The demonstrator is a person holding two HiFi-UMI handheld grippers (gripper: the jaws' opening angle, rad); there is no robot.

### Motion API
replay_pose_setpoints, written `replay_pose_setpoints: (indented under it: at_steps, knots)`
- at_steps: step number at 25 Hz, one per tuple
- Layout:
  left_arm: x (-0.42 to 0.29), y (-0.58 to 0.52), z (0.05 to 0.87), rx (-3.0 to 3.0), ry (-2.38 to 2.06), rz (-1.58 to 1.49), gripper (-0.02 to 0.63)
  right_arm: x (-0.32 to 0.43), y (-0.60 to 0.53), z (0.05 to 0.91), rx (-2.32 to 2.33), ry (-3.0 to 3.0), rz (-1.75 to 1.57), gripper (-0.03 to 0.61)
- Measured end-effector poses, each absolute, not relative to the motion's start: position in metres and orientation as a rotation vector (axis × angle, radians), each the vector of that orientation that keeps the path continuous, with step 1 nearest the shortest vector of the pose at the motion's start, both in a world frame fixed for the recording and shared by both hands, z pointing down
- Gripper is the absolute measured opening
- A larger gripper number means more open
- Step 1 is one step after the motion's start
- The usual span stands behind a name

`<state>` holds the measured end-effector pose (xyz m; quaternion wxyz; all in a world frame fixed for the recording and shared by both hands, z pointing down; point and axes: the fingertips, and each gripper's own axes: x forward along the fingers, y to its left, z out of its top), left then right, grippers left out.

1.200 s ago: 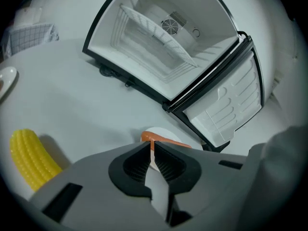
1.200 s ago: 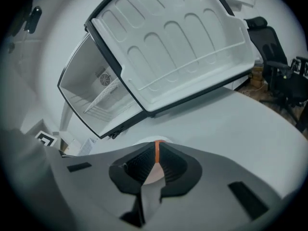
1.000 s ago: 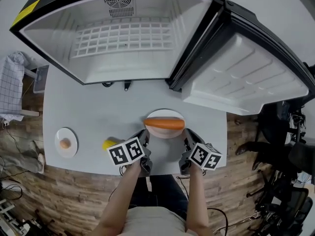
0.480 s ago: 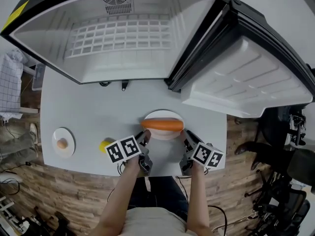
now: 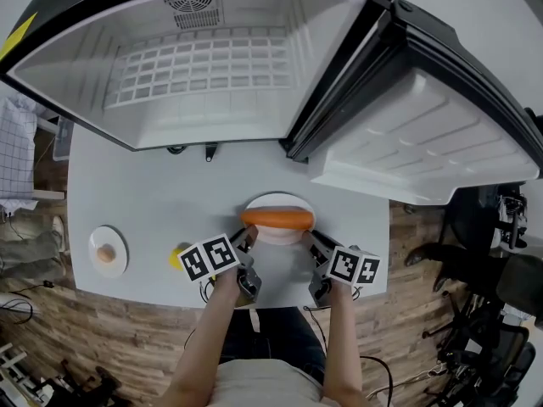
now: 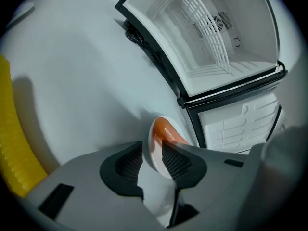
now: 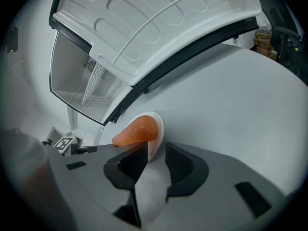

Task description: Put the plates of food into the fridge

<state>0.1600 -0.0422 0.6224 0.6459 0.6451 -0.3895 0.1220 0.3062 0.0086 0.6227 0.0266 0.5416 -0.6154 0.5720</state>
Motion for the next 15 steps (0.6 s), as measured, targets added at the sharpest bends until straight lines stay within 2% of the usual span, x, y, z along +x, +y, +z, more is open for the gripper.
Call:
replay_pose_setpoints:
  at_steps: [13, 15]
  knots:
    - [0.1553, -0.0421, 0.6279, 1.378, -0.914, 0.273, 0.106, 0.297, 0.0027, 0.6231, 1.637, -1.934, 1.994, 0.103]
    - [0.1536, -0.0418, 0.6295, 1.352, -0.917, 0.264, 0.082, 0.2964, 0.0025, 0.6242, 1.643, -1.922, 2.022, 0.1]
